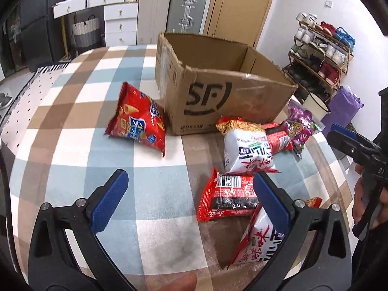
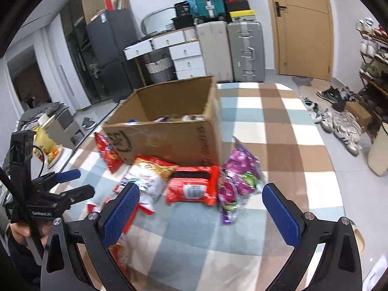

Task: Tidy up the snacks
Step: 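Withdraw both tools from the box toward the remaining snacks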

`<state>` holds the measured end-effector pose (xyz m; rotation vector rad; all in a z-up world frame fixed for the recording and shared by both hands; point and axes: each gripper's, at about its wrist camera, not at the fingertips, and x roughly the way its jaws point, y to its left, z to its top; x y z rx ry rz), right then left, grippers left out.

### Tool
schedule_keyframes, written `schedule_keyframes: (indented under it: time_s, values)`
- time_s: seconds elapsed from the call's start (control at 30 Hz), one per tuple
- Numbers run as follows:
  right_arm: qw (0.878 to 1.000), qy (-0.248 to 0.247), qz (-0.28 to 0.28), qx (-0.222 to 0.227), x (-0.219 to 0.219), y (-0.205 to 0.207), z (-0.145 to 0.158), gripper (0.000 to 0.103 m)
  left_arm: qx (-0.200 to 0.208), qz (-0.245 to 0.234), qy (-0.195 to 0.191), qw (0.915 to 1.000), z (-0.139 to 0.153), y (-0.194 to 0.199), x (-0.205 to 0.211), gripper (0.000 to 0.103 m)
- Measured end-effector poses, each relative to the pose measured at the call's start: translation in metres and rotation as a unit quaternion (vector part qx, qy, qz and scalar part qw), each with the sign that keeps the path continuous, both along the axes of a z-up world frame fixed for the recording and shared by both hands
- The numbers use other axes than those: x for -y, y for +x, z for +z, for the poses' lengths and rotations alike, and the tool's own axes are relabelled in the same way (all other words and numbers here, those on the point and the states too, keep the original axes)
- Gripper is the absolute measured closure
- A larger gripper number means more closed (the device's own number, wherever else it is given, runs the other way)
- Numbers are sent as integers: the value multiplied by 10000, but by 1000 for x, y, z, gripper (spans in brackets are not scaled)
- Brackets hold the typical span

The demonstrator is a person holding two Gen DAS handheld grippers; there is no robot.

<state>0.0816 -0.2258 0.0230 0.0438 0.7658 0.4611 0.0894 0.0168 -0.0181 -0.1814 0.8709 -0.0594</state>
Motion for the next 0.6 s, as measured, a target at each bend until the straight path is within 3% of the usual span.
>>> schedule_keyframes:
  time_s: [0.33, 0.47, 0.6]
  values:
    - [9983, 162, -346, -445, 26, 25, -28, 0, -373, -165, -152, 9991, -22, 23, 13, 1]
    - [9974, 181, -412, -564, 32, 36, -36, 0, -471, -361, -392, 9975, -25, 29, 21, 1]
    - [9963, 310, -372, -717, 33, 51, -47, 1, -502, -379, -267, 9977, -30, 32, 28, 1]
